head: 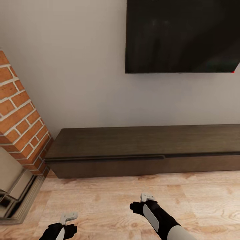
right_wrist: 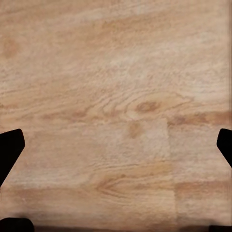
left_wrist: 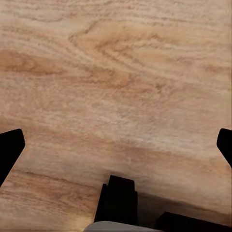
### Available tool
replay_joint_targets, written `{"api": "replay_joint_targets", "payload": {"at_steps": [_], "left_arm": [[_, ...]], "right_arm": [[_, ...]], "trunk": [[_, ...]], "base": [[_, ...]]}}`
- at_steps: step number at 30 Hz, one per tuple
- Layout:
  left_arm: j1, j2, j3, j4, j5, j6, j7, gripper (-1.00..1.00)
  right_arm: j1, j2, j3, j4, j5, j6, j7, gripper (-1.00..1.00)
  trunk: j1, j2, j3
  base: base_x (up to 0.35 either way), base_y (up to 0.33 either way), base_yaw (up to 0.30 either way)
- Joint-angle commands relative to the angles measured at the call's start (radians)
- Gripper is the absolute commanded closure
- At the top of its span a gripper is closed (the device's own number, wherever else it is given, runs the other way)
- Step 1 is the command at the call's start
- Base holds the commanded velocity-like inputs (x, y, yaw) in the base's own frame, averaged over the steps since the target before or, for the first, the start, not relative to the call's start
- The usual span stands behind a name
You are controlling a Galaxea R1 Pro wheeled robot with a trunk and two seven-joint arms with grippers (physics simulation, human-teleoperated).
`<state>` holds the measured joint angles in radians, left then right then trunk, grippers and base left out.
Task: Place each of the two pumpkins and all three candles from the living room inside a cabinet in the living room (use any cabinet), then make sure every cabinet is closed, and position the cauldron so it is next to a table in the living room.
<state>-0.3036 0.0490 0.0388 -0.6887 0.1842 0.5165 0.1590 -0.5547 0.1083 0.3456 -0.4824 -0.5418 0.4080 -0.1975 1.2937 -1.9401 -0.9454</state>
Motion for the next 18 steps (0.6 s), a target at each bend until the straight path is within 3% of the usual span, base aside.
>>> {"api": "replay_joint_targets", "payload": {"at_steps": [1,18], "left_arm": [[0.0,0.0,-0.001,0.0,0.011,0.004,0.007,-1.0],[0.0,0.002,-0.003,0.02,0.013,0.003,0.007,-1.0]], "right_arm": [[0.0,-0.001,0.007,0.0,-0.011,0.0,-0.01,-1.0],[-0.001,-0.001,0.008,0.057,-0.009,-0.095,-0.008,-1.0]], "trunk": [[-0.004,0.007,0.002],[-0.069,0.126,0.058]], "base": [[0.0,0.0,0.0],[0.0,0.0,0.0]]}}
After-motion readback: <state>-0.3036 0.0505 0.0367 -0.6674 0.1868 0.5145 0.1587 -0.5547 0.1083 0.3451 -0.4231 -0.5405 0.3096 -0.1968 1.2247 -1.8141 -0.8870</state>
